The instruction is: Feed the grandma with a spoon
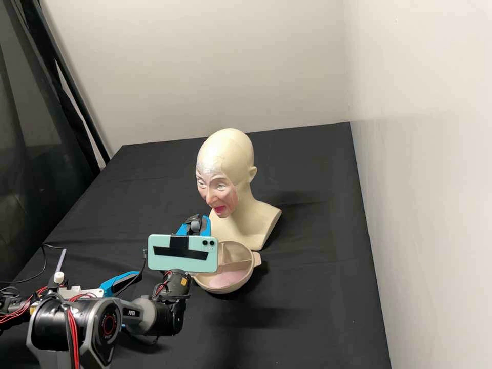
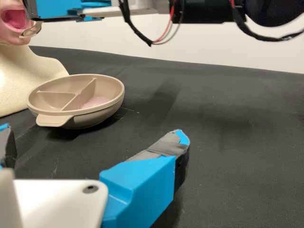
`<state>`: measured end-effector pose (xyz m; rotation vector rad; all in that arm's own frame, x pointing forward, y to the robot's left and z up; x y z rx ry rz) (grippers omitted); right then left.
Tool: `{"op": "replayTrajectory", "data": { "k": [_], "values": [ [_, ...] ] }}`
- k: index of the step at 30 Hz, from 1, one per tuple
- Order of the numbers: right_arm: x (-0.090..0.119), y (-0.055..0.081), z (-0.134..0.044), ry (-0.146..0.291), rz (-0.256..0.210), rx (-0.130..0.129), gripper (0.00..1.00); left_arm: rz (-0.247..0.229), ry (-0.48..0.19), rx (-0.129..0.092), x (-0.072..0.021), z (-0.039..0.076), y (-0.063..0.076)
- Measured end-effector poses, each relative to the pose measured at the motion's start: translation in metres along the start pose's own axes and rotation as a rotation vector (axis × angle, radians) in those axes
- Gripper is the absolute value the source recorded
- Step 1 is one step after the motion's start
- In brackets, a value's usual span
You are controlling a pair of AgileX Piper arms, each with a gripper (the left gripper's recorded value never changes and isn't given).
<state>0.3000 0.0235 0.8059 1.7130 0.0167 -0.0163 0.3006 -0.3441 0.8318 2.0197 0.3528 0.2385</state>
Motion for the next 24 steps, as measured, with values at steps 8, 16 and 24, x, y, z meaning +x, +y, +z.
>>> {"op": "replayTrajectory", "data": {
  "k": [8,16,24],
  "values": [
    [-0.01,-0.006,0.002,0.026,-0.003,0.009,0.0,-0.001,-0.002,-0.002,0.0,0.002,-0.001],
    [-0.01,-0.005,0.001,0.039,0.006,0.009,0.0,0.025,0.036,0.038,-0.0014,0.006,-0.001],
    [-0.01,-0.005,0.001,0.039,0.006,0.009,0.0,0.159,-0.001,-0.038,-0.0117,0.007,0.003]
  ]
}}
